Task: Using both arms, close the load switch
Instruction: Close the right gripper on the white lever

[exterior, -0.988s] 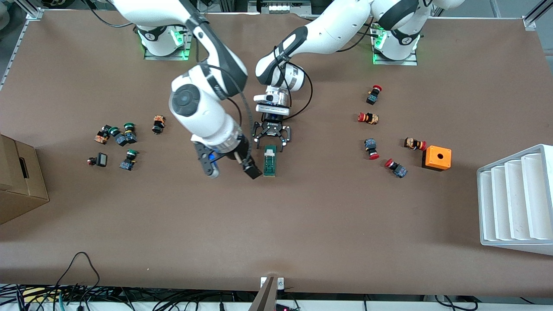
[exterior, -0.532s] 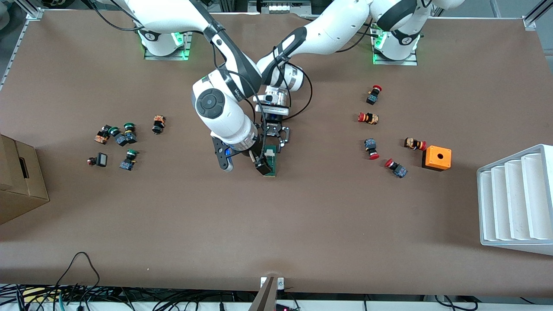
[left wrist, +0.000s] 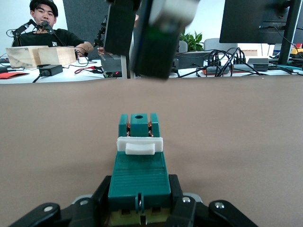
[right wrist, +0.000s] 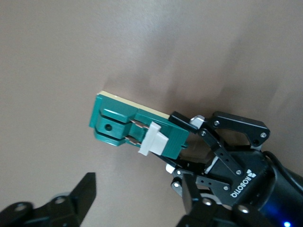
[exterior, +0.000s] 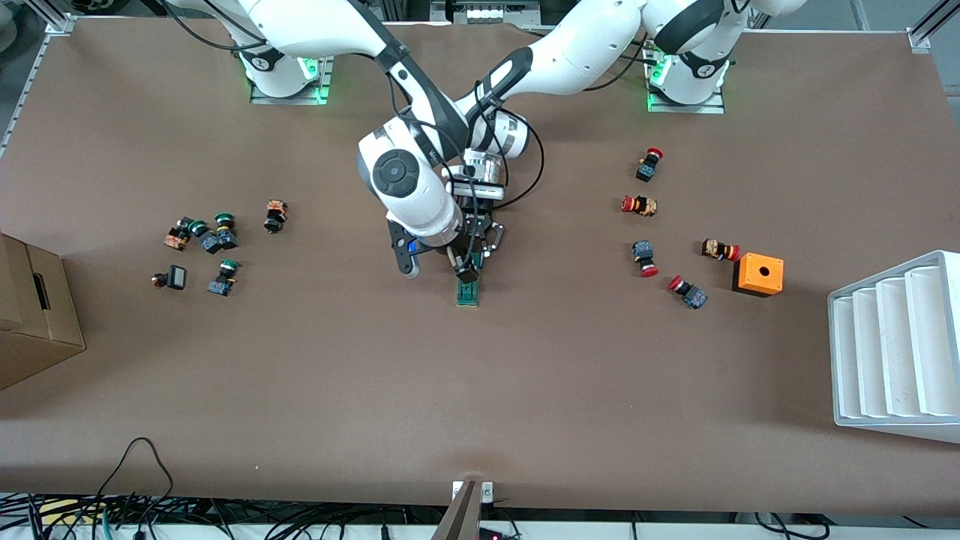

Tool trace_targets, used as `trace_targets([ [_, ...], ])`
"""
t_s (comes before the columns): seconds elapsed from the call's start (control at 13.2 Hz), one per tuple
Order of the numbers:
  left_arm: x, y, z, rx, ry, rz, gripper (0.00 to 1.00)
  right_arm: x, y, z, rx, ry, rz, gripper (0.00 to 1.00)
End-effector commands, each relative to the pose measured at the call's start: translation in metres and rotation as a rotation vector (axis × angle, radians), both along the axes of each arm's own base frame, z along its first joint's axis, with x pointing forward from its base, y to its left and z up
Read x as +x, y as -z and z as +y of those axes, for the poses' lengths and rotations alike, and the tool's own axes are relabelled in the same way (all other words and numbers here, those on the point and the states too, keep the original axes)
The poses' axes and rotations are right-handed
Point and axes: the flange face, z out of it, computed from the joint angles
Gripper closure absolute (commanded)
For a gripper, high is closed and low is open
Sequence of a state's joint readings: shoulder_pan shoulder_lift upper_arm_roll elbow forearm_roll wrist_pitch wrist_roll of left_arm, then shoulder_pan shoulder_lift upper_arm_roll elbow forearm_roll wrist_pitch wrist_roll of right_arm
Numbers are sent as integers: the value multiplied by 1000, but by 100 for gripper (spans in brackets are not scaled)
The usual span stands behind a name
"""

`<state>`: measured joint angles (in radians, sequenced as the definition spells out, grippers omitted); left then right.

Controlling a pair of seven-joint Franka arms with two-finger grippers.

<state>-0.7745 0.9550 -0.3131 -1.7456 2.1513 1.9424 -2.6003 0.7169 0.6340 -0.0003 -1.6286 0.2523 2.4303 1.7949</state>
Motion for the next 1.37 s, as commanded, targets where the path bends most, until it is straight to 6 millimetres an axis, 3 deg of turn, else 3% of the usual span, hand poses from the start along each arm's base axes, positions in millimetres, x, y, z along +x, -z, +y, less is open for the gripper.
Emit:
trace_targets([
  [0.0,3,2,-12,-4,51,-8,75,-7,2,-5,2,21,-16,23],
  [0.23,2,3,-12,-3,53,-7,74,-9,9,-7,5,22,-30,27],
  [0.46,5,3,-14,-10,47,-10,74,-12,32,-8,0,21,-56,34],
  [1.29,5,8,-16,-8,48,-8,74,-23,60,5,-1,-4,-86,47],
])
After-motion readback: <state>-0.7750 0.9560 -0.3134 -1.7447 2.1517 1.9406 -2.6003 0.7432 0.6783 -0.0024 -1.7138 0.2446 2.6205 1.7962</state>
